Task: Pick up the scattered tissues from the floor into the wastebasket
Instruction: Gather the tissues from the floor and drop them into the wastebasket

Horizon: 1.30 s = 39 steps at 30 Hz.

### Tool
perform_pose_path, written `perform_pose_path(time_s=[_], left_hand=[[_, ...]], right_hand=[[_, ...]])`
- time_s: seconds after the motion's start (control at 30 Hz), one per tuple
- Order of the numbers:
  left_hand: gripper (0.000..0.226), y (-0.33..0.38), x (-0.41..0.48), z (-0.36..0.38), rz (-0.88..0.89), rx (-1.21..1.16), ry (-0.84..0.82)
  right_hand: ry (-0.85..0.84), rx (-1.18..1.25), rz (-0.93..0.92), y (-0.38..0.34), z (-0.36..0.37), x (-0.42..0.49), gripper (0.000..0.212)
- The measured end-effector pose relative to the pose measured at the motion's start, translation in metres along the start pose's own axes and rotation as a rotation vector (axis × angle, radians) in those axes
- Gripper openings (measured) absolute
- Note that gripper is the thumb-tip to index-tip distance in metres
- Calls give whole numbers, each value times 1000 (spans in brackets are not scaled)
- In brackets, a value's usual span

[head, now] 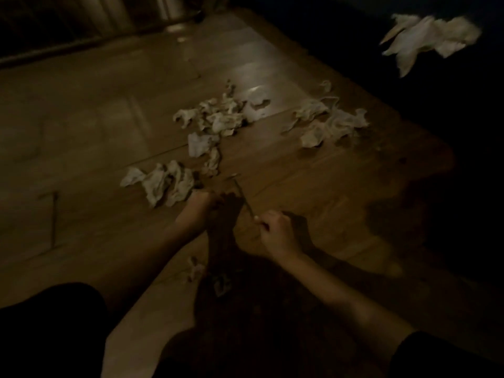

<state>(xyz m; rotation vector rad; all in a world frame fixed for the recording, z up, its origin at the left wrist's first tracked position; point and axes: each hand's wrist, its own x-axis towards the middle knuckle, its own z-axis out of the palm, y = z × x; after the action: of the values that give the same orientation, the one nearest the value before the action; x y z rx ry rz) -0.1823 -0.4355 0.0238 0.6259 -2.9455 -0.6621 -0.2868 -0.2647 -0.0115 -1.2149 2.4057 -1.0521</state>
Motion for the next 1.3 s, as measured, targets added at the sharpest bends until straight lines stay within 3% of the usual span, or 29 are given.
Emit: perform_pose_path(time_s=[0.1, 0.2, 0.37, 0.43, 0.57, 0.6, 0.7, 0.83, 0.97, 1.1, 1.17, 1.3], left_hand=[[18, -34, -29, -19, -209, 36, 77], [22, -52, -60, -22, -318, 48, 124], [23, -52, -87, 0, -389, 31, 124], [23, -54, -91, 7, -387, 30, 151], [16, -60, -80, 5, -407, -7, 242], [16, -62, -72, 3, -412, -15, 278], [40, -68, -43, -2, -422, -50, 319], [70, -63, -6, -1, -428, -76, 164], [41, -54, 12, 3, -337, -20, 30], [14, -58, 9, 8, -333, -28, 118], [12, -57, 4, 10, -349, -40, 151], [16, -62, -13, 9, -355, -68, 190]], right_hand=[[-287, 53, -187, -31, 40, -25, 23], [-501, -96, -459, -35, 73, -53, 44], [-341, -61, -763, -31, 85, -68, 26], [-317, 22, -697, -36, 84, -56, 22], [-249, 316, -116, -42, 63, -4, 16], [-259, 316, -70, -40, 54, 11, 18], [-437, 193, -193, -29, 27, 24, 19], [-617, 56, -318, 3, 18, -20, 18], [-477, -62, -631, 18, 30, -41, 14], [-288, -72, -782, 15, 47, -40, 15], [-256, -44, -737, 9, 55, -28, 10], [-182, 112, -385, -14, 58, 27, 9]])
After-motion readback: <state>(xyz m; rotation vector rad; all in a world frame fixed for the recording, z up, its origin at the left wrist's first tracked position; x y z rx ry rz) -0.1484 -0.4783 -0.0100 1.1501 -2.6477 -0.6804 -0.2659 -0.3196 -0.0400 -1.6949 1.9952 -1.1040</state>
